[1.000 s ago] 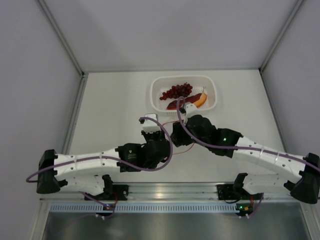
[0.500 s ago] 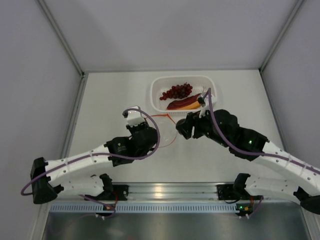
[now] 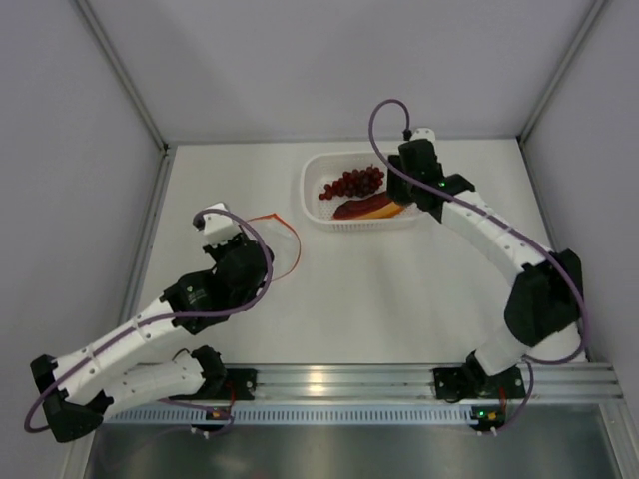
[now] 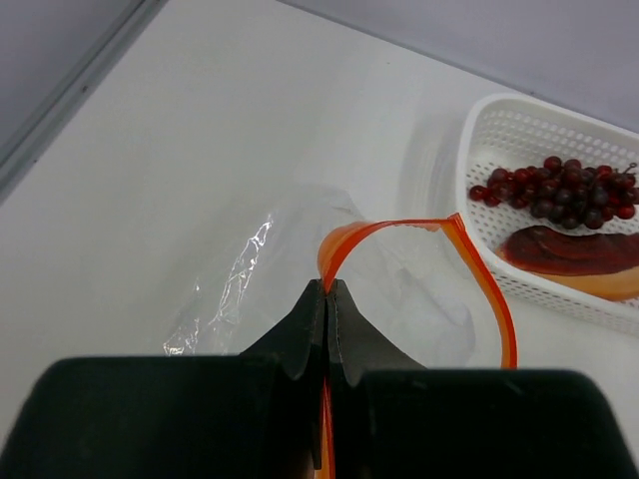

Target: Open the zip-top bag and remove the fake food

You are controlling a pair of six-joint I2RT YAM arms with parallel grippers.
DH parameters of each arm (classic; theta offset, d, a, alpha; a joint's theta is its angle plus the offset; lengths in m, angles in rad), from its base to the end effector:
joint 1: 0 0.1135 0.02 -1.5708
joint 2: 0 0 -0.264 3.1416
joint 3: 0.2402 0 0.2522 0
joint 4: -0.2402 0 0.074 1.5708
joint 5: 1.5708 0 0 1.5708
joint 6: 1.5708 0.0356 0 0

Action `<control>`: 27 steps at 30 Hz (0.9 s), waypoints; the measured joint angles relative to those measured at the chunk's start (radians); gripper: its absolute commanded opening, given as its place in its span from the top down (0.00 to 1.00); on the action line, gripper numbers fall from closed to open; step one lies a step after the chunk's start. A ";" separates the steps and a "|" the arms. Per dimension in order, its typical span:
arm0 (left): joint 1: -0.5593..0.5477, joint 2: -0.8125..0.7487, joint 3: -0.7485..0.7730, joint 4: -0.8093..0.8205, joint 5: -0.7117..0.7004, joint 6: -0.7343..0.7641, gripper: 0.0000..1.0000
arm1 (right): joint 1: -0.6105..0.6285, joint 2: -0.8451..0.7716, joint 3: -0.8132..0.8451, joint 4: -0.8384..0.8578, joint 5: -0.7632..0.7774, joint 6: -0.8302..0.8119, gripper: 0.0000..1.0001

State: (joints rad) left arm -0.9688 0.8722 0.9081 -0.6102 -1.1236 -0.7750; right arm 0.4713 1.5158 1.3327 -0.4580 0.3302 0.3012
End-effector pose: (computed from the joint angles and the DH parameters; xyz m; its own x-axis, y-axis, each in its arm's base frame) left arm 0.1215 -0.1202 0.3358 -0.1692 -0.2880 -0.9425 -0.2669 0.9340 -0.2375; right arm 0.3114 0.1457 0.3271 -0.5676 0.0257 -0.8229 -0.0310 0.9981 0.0526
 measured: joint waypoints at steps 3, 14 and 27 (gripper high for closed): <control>0.055 0.015 0.013 -0.021 -0.001 0.040 1.00 | -0.024 0.180 0.083 0.010 0.020 -0.025 0.62; 0.126 0.289 0.061 -0.067 0.043 0.085 1.00 | -0.048 0.454 0.299 -0.026 0.058 -0.070 0.13; 0.090 0.486 0.149 -0.075 0.189 0.078 0.92 | -0.051 0.126 0.149 -0.064 0.042 -0.064 0.01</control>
State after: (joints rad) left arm -0.8787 1.3579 1.0573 -0.6853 -0.9348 -0.6968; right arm 0.4198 1.6417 1.4818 -0.5224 0.3717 0.2367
